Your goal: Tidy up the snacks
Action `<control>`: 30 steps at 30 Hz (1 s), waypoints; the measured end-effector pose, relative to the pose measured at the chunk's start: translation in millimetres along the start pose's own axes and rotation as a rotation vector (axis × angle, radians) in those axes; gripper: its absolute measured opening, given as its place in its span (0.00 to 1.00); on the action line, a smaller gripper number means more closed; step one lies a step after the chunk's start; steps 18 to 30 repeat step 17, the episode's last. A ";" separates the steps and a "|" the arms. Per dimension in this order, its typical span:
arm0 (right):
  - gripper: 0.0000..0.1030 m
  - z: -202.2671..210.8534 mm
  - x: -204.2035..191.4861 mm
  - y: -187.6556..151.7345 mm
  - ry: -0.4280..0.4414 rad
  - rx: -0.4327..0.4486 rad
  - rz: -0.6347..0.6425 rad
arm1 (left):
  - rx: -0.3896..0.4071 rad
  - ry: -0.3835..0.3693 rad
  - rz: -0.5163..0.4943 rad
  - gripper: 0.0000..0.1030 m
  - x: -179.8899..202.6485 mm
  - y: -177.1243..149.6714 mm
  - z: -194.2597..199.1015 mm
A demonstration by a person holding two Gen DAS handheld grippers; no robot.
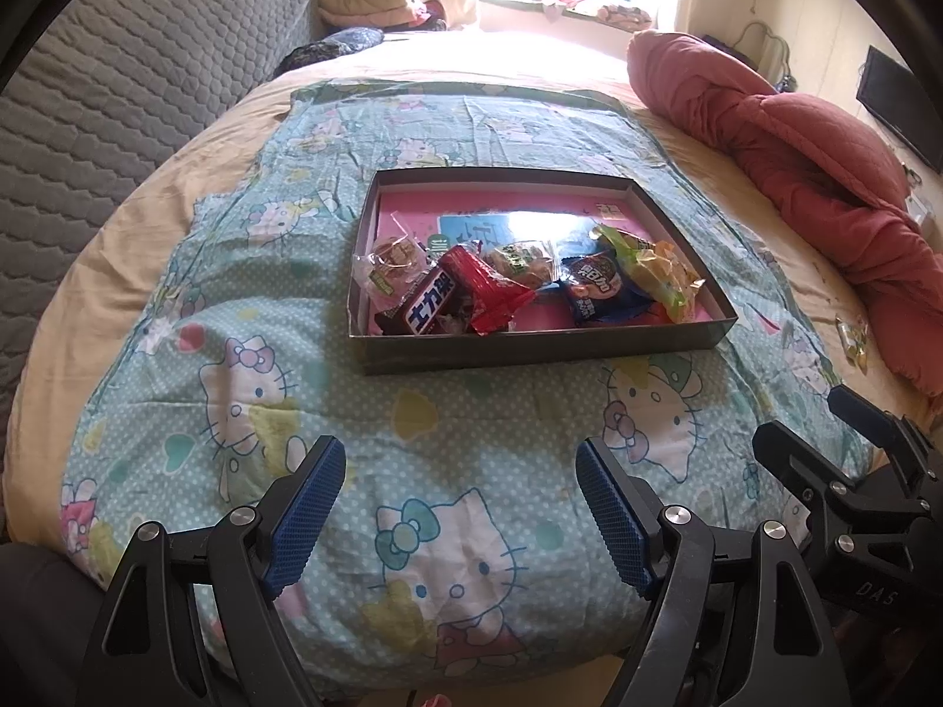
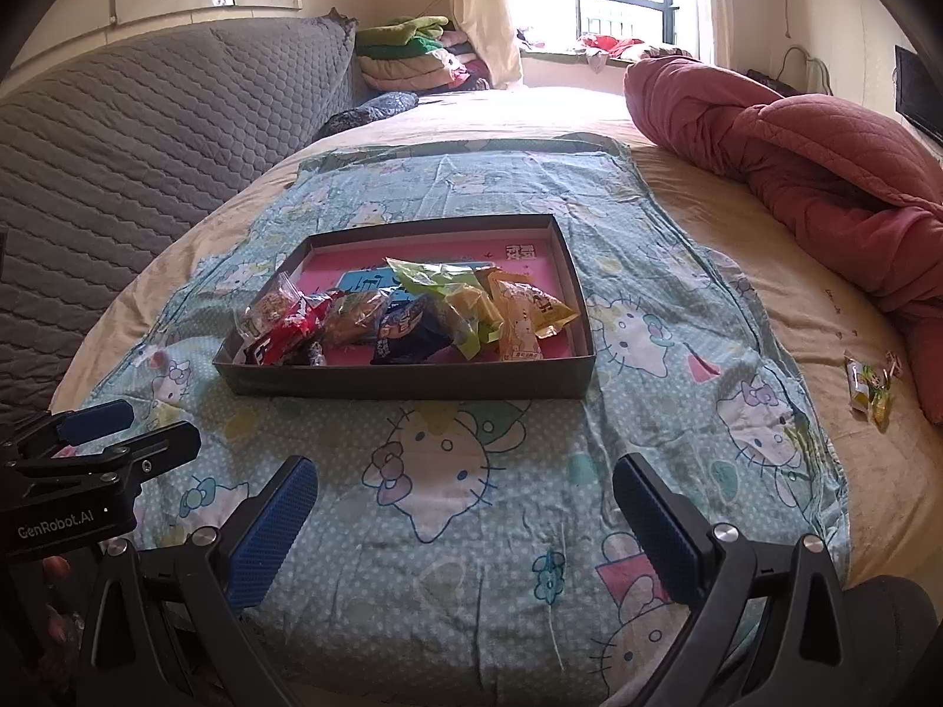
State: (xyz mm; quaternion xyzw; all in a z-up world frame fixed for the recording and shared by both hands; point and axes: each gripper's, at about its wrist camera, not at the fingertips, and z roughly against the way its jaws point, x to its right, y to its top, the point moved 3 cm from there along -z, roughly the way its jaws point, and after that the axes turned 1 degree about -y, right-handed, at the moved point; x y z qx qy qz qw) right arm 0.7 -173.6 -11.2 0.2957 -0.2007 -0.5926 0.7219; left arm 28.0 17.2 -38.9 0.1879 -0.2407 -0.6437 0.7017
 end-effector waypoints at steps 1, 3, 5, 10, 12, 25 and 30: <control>0.98 0.0 0.8 0.0 -0.001 -0.001 -0.001 | 0.000 0.002 -0.001 0.79 0.8 -0.2 -0.3; 0.98 -0.5 0.7 -0.3 -0.001 -0.003 -0.004 | -0.002 0.001 -0.001 0.79 0.0 -0.1 0.1; 0.98 -0.3 1.1 0.0 -0.001 -0.001 -0.006 | -0.002 0.002 0.001 0.79 0.6 -0.1 -0.3; 0.98 -0.3 -0.1 1.1 -0.002 0.004 -0.003 | -0.001 0.008 0.000 0.79 -0.1 -0.4 -1.1; 0.98 -0.1 -0.4 2.0 -0.001 0.010 -0.003 | 0.000 0.013 -0.002 0.79 -1.0 -0.5 -1.0; 0.98 -1.9 -0.6 2.7 0.004 0.015 -0.001 | 0.022 -0.007 0.004 0.79 -1.6 2.9 -2.6; 0.98 -1.9 -0.6 2.7 0.004 0.015 -0.001 | 0.022 -0.007 0.004 0.79 -1.6 2.9 -2.6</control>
